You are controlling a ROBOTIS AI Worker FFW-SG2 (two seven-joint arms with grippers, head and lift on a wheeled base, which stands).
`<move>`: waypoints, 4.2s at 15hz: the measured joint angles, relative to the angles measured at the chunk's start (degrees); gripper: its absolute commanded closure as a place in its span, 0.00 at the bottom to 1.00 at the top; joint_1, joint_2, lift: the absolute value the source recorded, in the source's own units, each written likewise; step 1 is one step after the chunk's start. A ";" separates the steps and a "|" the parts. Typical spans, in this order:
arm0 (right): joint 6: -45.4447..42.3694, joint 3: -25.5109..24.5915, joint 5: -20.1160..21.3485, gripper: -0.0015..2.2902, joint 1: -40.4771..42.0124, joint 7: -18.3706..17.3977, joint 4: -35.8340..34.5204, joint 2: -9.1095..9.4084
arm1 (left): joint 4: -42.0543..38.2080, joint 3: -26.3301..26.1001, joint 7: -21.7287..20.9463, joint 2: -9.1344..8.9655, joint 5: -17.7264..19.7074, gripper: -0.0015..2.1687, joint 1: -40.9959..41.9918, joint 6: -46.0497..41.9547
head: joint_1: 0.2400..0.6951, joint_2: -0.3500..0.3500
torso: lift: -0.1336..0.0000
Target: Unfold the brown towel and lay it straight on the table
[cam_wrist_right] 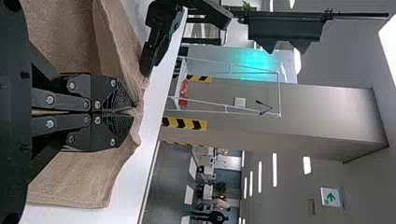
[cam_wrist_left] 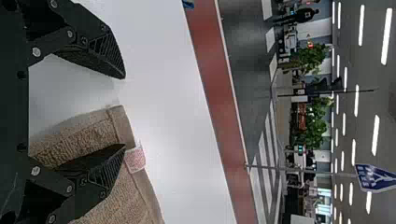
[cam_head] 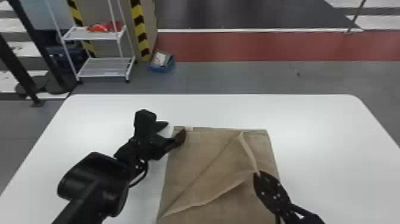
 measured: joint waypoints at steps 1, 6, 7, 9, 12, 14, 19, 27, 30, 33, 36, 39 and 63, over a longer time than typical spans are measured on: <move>-0.04 0.02 -0.01 0.58 0.00 0.00 0.00 0.00 | -0.02 0.13 -0.29 0.00 0.01 0.24 0.05 0.24 | 1.00 0.54 | 0.07; -0.43 0.09 -0.10 0.58 0.14 0.00 -0.08 0.00 | -0.21 0.36 -0.81 0.00 0.27 0.24 0.16 0.40 | 1.00 0.54 | 0.07; -0.49 0.09 -0.12 0.58 0.17 0.00 -0.08 0.00 | -0.24 0.37 -0.84 0.00 0.28 0.24 0.18 0.16 | 1.00 0.54 | 0.07; -0.53 0.09 -0.15 0.58 0.19 0.00 -0.03 0.00 | -0.52 0.39 -1.29 0.00 0.47 0.46 0.46 -0.66 | 1.00 0.53 | 0.07; -0.53 0.09 -0.16 0.58 0.12 0.00 0.04 0.07 | -0.81 0.51 -1.53 0.18 0.90 0.49 1.02 -3.02 | 1.00 0.53 | 0.07; -0.53 0.09 -0.17 0.58 0.06 0.00 0.03 0.09 | -0.89 0.55 -1.77 0.40 1.06 0.49 1.11 -3.34 | 1.00 0.53 | 0.07; -0.53 0.05 -0.17 0.58 0.13 0.00 -0.04 0.02 | -1.32 0.61 -1.60 0.49 1.41 0.26 1.21 -3.35 | 1.00 0.53 | 0.07; -0.88 -0.24 -0.18 0.58 0.64 0.00 -0.69 0.00 | -0.24 0.48 -2.23 0.61 0.21 0.31 -0.16 -0.55 | 1.00 0.54 | 0.07; -0.88 -0.26 -0.18 0.58 0.63 0.00 -0.85 0.00 | -0.16 0.48 -2.73 0.63 0.09 0.34 -0.21 -0.21 | 1.00 0.54 | 0.07; -0.87 -0.26 -0.18 0.58 0.62 0.00 -0.88 0.00 | -0.26 0.50 -3.47 0.79 0.35 0.33 0.28 0.57 | 1.00 0.54 | 0.07; -0.86 -0.26 -0.18 0.58 0.62 0.00 -0.87 0.00 | -0.51 0.56 -4.11 0.85 0.76 0.34 0.58 1.36 | 1.00 0.53 | 0.07; -0.92 -0.26 -0.22 0.58 0.69 0.00 -0.75 0.00 | -0.76 0.56 -4.68 0.84 0.85 0.59 0.80 1.64 | 1.00 0.53 | 0.07; 23.20 -32.88 -15.07 0.58 0.68 4.48 -17.75 -0.70 | -52.70 35.98 13.24 9.86 14.79 0.63 29.03 23.47 | 1.00 0.50 | 0.07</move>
